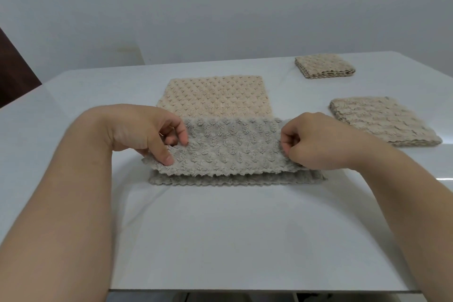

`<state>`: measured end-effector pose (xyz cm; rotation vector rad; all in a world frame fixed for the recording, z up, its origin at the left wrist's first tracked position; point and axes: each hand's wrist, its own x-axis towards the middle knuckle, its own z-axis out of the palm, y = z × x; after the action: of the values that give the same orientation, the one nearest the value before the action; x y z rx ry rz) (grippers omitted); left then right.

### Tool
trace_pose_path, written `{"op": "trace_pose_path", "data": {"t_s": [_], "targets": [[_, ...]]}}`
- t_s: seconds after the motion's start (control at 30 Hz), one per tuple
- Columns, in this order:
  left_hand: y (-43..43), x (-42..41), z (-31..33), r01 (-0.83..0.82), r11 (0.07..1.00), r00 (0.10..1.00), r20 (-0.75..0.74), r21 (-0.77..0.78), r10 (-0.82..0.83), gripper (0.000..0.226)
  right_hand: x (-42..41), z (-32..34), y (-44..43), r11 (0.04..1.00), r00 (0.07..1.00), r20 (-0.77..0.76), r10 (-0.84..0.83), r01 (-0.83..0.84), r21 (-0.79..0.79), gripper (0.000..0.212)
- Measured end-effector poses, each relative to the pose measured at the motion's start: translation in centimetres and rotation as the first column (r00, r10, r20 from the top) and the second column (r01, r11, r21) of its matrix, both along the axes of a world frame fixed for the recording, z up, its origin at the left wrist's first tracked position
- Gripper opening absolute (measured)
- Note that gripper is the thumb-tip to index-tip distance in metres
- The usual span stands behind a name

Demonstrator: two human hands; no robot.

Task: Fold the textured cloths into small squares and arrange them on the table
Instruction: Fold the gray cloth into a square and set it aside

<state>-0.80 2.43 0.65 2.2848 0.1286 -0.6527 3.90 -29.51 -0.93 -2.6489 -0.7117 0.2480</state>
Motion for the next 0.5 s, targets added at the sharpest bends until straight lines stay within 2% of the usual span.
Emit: {"op": "trace_pose_path", "data": {"t_s": [0.2,0.5], "targets": [[-0.6,0.1,-0.2,-0.005,0.996,1.000,-0.004,0.090,0.005,0.041,-0.2,-0.2,0.2,0.995,0.999,0.031,0.022,-0.019,-0.096,0.019],[-1.9,0.1,-0.3,-0.040,0.973,0.999,0.007,0.229,0.040,0.037,-0.3,-0.4,0.3,0.984,0.998,0.067,0.022,-0.009,-0.180,0.015]]}}
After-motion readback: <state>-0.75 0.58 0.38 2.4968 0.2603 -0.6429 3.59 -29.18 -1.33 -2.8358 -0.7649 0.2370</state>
